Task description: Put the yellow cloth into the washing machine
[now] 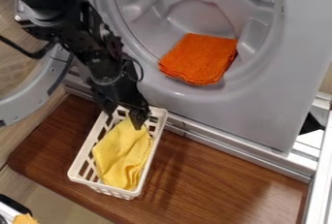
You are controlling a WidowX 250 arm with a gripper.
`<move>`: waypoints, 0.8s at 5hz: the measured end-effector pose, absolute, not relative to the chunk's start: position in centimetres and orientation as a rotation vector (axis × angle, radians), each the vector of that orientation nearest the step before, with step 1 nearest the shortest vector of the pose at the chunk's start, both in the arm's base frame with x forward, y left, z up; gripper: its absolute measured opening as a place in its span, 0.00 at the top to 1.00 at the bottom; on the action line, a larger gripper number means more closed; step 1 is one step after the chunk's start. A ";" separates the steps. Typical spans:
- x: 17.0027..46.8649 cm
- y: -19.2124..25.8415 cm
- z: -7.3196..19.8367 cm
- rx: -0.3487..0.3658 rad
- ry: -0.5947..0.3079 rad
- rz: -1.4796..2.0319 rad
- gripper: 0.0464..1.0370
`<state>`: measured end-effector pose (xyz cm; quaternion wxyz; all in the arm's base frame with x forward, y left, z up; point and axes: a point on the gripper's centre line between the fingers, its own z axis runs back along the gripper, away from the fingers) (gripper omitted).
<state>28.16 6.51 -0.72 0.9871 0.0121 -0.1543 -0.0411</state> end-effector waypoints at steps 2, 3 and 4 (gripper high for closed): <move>28.2 6.6 -3.8 0.021 -0.281 -0.071 0.04; 28.4 7.1 -4.6 0.048 -0.294 -0.050 0.09; 28.6 7.4 -4.9 0.069 -0.305 -0.034 0.38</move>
